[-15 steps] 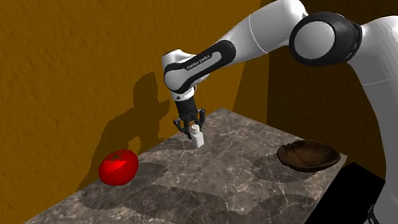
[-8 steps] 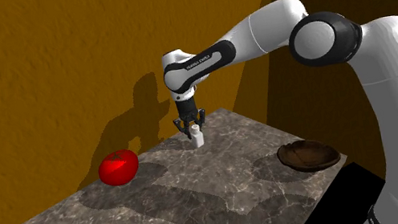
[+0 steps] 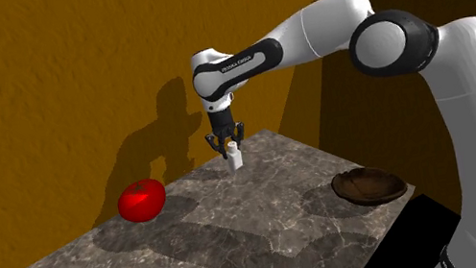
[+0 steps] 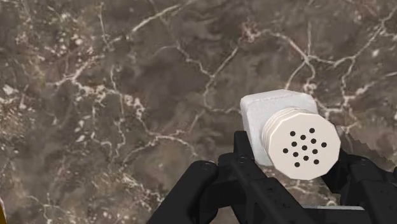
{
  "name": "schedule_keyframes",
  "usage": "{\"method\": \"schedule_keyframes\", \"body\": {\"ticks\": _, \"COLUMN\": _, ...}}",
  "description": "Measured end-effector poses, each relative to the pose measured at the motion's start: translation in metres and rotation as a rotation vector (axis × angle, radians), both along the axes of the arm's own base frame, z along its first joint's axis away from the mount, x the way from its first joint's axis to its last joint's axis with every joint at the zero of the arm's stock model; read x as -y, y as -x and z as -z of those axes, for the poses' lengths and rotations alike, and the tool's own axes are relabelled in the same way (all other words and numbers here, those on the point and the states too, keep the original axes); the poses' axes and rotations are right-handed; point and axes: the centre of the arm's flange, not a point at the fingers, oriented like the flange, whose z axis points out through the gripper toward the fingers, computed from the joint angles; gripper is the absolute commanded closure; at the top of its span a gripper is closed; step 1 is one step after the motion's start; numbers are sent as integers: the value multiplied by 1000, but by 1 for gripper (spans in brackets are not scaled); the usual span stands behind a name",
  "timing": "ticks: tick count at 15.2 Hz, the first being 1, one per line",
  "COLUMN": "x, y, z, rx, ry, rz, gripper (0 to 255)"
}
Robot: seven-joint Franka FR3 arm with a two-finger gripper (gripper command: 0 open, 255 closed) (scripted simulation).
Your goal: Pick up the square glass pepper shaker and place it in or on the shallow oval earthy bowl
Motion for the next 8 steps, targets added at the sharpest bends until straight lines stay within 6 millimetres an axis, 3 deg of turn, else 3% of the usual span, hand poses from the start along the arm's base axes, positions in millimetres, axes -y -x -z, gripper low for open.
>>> {"method": "schedule_keyframes", "body": {"ticks": 8, "x": -1, "y": 1, "z": -43, "rx": 0, "ry": 0, "rz": 0, "gripper": 255}}
